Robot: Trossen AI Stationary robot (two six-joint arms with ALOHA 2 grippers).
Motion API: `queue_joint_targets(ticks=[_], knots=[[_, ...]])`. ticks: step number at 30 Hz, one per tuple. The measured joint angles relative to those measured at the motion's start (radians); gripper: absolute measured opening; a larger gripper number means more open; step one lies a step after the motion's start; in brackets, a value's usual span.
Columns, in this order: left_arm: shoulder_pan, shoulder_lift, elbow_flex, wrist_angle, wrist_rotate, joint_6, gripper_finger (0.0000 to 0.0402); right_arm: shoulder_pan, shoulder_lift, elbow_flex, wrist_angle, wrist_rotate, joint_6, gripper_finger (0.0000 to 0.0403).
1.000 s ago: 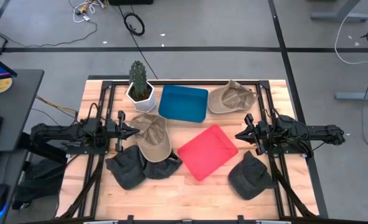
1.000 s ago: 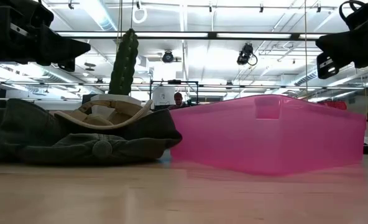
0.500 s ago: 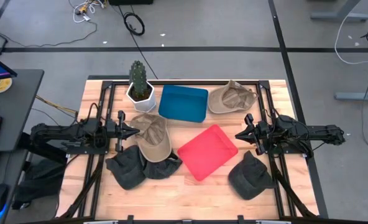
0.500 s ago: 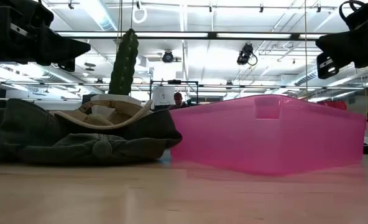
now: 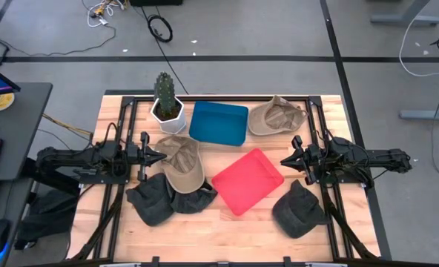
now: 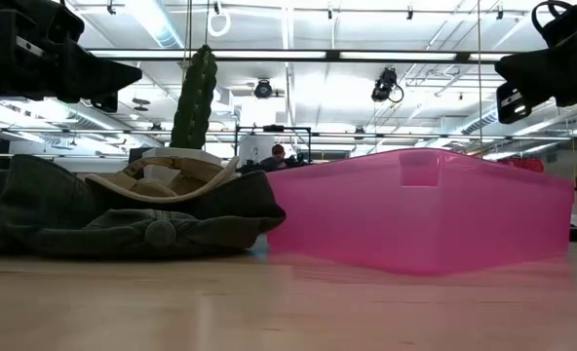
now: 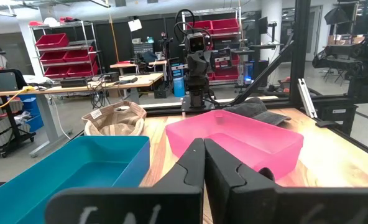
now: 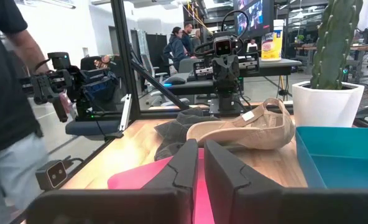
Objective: Pick & Place hat
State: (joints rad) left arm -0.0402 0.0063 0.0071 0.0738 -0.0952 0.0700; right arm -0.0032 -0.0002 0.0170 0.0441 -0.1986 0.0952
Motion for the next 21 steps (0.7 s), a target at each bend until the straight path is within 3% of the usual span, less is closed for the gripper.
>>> queue_joint_targets(ticks=[13, 21], knots=[[0.000, 0.000, 0.000, 0.014, 0.000, 0.000, 0.0003, -0.002, 0.000, 0.000, 0.000, 0.051, -0.001, 0.0033], [0.000, 0.000, 0.000, 0.234, 0.001, -0.206, 0.0003, -0.002, 0.000, 0.000, 0.119, 0.339, 0.048, 0.0033]])
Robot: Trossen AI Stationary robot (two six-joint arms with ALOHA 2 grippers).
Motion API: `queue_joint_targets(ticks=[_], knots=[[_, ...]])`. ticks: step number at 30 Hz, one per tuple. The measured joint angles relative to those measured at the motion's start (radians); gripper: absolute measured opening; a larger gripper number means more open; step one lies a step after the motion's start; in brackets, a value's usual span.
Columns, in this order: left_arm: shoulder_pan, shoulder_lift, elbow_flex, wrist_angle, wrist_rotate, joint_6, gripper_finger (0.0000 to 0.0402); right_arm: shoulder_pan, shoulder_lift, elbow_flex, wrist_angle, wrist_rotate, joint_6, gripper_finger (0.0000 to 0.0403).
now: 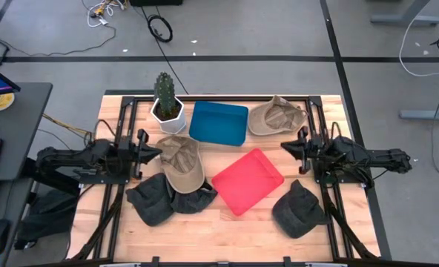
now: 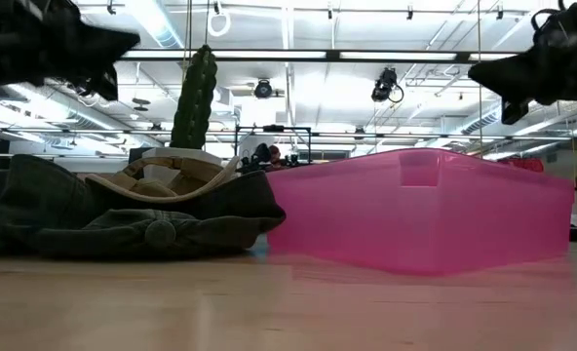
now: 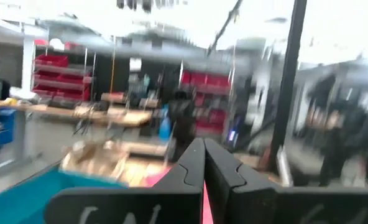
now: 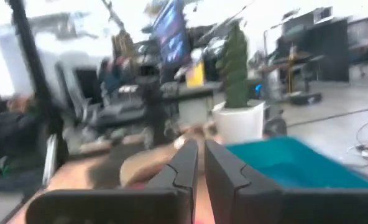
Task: Pick & Place hat
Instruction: Put the top brown cap into the blue bin
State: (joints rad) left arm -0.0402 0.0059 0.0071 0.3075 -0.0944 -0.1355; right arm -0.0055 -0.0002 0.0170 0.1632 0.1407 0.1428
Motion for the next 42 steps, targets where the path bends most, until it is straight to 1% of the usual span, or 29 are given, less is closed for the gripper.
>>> queue_joint_targets(ticks=[3, 4, 8, 11, 14, 16, 19, 22, 24, 27, 33, 35, 39, 42], knots=[[0.000, 0.000, 0.000, 0.088, -0.017, -0.071, 0.0003, 0.000, 0.000, 0.000, 0.102, 0.003, 0.094, 0.0033], [0.000, 0.000, 0.000, 0.112, -0.038, -0.125, 0.0003, 0.000, 0.000, 0.000, 0.131, 0.021, 0.102, 0.0033], [0.000, 0.001, 0.000, 0.169, -0.186, -0.347, 0.0003, -0.002, 0.000, 0.000, 0.240, 0.128, 0.191, 0.0033], [0.000, 0.000, 0.000, 0.175, -0.241, -0.421, 0.0003, -0.002, 0.000, 0.000, 0.325, 0.211, 0.177, 0.0033], [0.000, 0.000, 0.000, 0.183, -0.319, -0.514, 0.0003, -0.003, 0.000, 0.000, 0.402, 0.194, 0.120, 0.0033], [0.000, 0.000, 0.000, 0.191, -0.336, -0.586, 0.0003, -0.003, 0.000, 0.000, 0.430, 0.161, 0.093, 0.0033], [0.000, 0.002, 0.004, 0.249, -0.344, -0.622, 0.0003, -0.002, 0.006, 0.023, 0.417, 0.153, 0.122, 0.0033], [0.000, 0.033, 0.056, 0.246, -0.373, -0.575, 0.0003, -0.002, 0.037, 0.086, 0.375, 0.124, 0.147, 0.0033], [0.000, 0.068, 0.113, 0.260, -0.378, -0.494, 0.0003, -0.002, 0.073, 0.146, 0.328, 0.107, 0.123, 0.0033], [-0.001, 0.154, 0.204, 0.249, -0.378, -0.365, 0.0003, -0.002, 0.151, 0.253, 0.239, 0.105, 0.079, 0.0033], [-0.002, 0.371, 0.405, 0.250, -0.278, -0.160, 0.0003, -0.002, 0.356, 0.506, 0.079, 0.104, 0.038, 0.0034], [-0.002, 0.446, 0.475, 0.249, -0.268, -0.073, 0.0003, -0.002, 0.434, 0.606, 0.000, 0.116, 0.005, 0.0036], [-0.002, 0.583, 0.615, 0.238, -0.267, 0.045, 0.0009, -0.007, 0.580, 0.821, -0.188, 0.135, -0.119, 0.0048], [-0.002, 0.660, 0.698, 0.194, -0.267, 0.109, 0.0031, -0.035, 0.681, 1.006, -0.412, 0.209, -0.124, 0.0062]])
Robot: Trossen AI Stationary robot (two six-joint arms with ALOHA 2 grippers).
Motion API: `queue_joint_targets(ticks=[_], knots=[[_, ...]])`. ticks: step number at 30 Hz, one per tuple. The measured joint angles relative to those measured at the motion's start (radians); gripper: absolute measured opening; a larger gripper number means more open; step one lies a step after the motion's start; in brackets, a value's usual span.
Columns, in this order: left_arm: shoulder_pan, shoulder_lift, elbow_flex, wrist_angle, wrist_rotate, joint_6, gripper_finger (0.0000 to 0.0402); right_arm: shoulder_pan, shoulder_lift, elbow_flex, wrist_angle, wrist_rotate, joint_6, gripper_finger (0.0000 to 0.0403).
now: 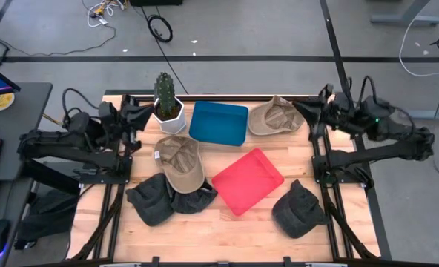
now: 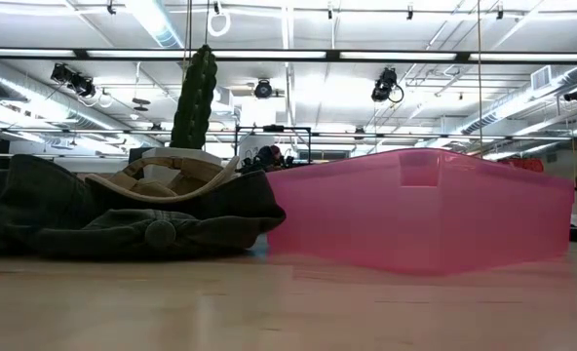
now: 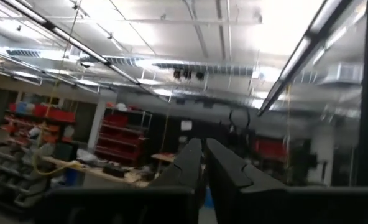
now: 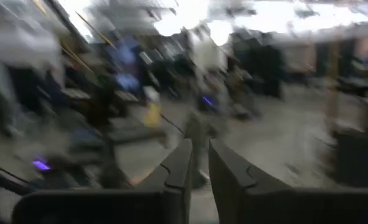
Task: Pick & Place hat
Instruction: Put the top brown cap into the blue bin
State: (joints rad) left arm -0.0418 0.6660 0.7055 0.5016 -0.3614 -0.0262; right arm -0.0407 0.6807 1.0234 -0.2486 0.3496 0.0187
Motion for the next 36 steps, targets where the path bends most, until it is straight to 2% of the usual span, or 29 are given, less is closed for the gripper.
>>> queue_joint_targets(ticks=[4, 8, 11, 16, 23, 30, 36], knots=[[0.000, 0.066, 0.079, -0.137, 0.000, 0.017, 0.0074, -0.058, 0.114, 0.212, -0.319, 0.109, 0.077, 0.0086], [-0.001, 0.111, 0.116, -0.227, 0.000, 0.013, 0.0119, -0.148, 0.201, 0.346, -0.576, 0.172, 0.213, 0.0116], [-0.001, 0.130, 0.118, -0.233, 0.000, 0.012, 0.0147, -0.225, 0.252, 0.393, -0.706, 0.137, 0.279, 0.0139], [-0.001, 0.146, 0.119, -0.241, 0.022, 0.012, 0.0174, -0.339, 0.326, 0.404, -0.857, -0.008, 0.341, 0.0179], [-0.002, 0.147, 0.119, -0.262, 0.070, 0.012, 0.0178, -0.492, 0.417, 0.404, -0.908, 0.020, 0.303, 0.0210], [-0.002, 0.155, 0.119, -0.270, 0.068, 0.013, 0.0178, -0.653, 0.511, 0.404, -0.906, -0.188, 0.141, 0.0208], [-0.002, 0.166, 0.119, -0.272, 0.023, 0.013, 0.0178, -0.663, 0.568, 0.388, -0.919, -0.295, -0.023, 0.0209]])
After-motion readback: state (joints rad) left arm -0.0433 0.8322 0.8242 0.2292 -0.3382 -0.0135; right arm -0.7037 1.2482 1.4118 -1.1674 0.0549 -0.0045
